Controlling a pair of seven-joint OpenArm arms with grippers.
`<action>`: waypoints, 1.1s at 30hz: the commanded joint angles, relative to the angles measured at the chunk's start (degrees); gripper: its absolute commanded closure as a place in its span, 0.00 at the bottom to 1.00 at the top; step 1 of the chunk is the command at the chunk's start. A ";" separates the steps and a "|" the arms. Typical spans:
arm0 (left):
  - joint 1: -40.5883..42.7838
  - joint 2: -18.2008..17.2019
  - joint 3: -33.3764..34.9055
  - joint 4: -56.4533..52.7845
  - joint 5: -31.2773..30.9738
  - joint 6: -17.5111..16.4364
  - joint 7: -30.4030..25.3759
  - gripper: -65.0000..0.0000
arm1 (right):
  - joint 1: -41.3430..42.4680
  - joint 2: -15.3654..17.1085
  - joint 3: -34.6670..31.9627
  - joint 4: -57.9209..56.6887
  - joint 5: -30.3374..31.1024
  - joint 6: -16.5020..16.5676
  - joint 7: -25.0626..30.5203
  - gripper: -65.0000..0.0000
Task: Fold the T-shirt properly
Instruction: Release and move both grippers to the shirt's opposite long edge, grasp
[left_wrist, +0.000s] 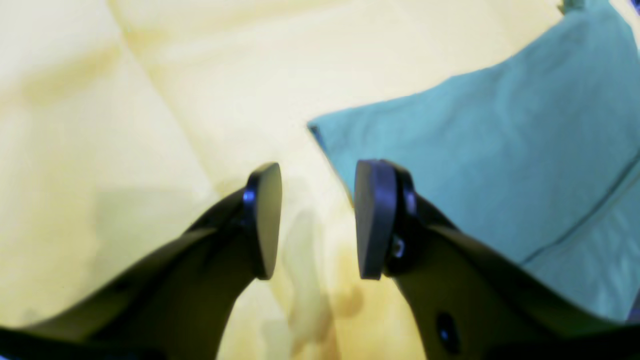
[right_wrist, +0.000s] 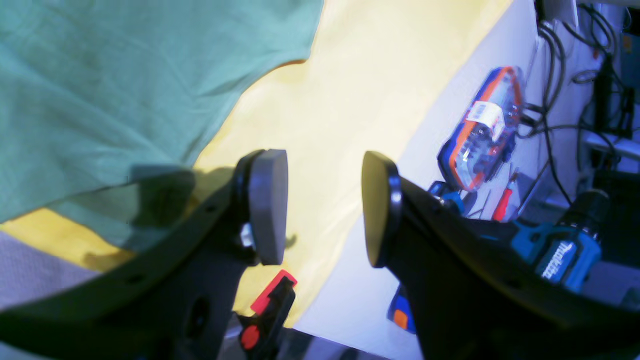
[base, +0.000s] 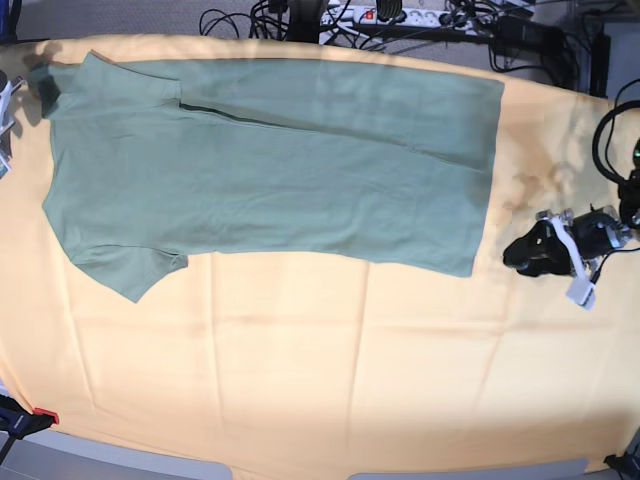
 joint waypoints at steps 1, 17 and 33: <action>-1.33 -0.42 -0.81 -1.14 -2.27 -0.45 -1.09 0.60 | 0.00 0.09 0.85 0.63 -0.46 -0.59 0.33 0.59; -1.36 9.97 -0.70 -5.38 3.61 1.18 0.17 0.60 | -0.02 -4.87 0.85 0.63 -0.46 -0.59 0.74 0.59; -3.89 10.36 -0.70 -5.38 10.67 11.74 -2.64 0.60 | -0.02 -5.51 0.85 0.66 -0.44 -0.59 0.72 0.59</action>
